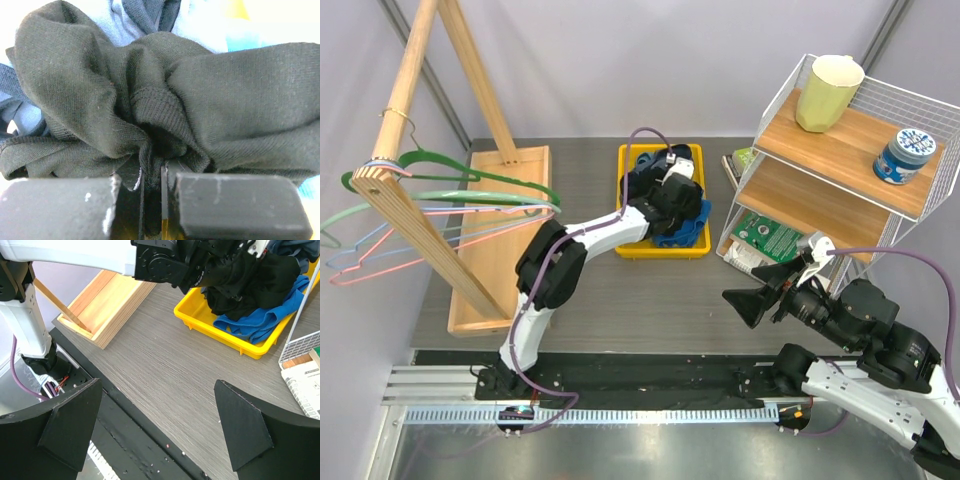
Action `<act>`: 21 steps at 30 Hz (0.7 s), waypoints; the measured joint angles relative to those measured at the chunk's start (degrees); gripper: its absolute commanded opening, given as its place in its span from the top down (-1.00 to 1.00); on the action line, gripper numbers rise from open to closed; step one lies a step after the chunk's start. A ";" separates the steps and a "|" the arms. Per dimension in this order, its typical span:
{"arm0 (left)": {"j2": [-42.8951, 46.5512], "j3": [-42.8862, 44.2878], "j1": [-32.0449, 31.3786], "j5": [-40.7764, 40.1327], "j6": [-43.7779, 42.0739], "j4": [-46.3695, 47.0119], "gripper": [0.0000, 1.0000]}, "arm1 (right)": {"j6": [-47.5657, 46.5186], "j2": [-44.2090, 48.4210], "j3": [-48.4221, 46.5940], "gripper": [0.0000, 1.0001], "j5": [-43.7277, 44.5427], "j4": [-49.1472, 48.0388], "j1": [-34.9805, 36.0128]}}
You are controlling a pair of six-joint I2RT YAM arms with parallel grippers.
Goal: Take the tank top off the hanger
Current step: Place the tank top in the bin.
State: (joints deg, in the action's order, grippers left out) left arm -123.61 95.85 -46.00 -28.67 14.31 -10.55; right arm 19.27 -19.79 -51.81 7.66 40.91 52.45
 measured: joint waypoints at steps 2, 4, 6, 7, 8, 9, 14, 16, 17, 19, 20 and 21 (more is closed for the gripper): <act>0.39 -0.07 0.02 0.33 0.57 -0.33 0.65 | 0.15 0.00 0.00 -1.00 0.02 0.00 0.00; 0.94 -0.22 0.07 0.48 1.07 -0.92 0.12 | 0.20 -0.02 0.00 -1.00 0.09 0.00 0.02; 1.81 -0.57 0.15 0.92 1.73 -1.79 -0.09 | 0.22 -0.09 0.00 -0.99 0.20 0.00 0.00; 2.82 -1.11 0.20 1.42 2.51 -2.40 -0.26 | 0.22 -0.15 0.00 -0.99 0.24 0.00 0.02; 3.67 -1.55 0.24 1.79 2.73 -2.95 -0.33 | 0.24 -0.24 0.00 -0.99 0.31 0.00 0.02; 4.92 -2.14 0.24 2.19 3.28 -3.56 -0.38 | 0.28 -0.37 -0.02 -0.99 0.42 0.02 0.00; 13.99 -6.45 -0.33 6.27 5.92 -5.40 -0.56 | 0.66 -0.92 -0.04 -0.99 1.38 0.20 0.02; 18.25 -8.00 -0.85 8.87 6.99 -6.05 -0.64 | 0.74 -0.94 -0.09 -0.99 1.70 0.46 0.00; 20.94 -9.14 -1.31 9.99 7.72 -6.25 -0.65 | 0.83 -0.94 -0.15 -0.99 1.90 0.79 0.00; 25.92 -10.80 -2.69 12.22 8.63 -6.97 -0.71 | 0.90 -0.94 -0.35 -0.99 2.36 1.33 0.00; 28.17 -11.39 -3.54 13.20 9.18 -7.10 -0.72 | 0.92 -0.94 -0.46 -0.99 2.60 1.46 0.00; 30.91 -11.98 -4.76 14.88 9.60 -7.37 -0.72 | 0.94 -0.94 -0.74 -0.99 2.99 1.68 0.00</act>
State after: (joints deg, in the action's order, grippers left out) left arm -92.71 83.88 -50.76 -13.78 23.90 -17.91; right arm 20.21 -20.73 -52.56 10.66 42.59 52.45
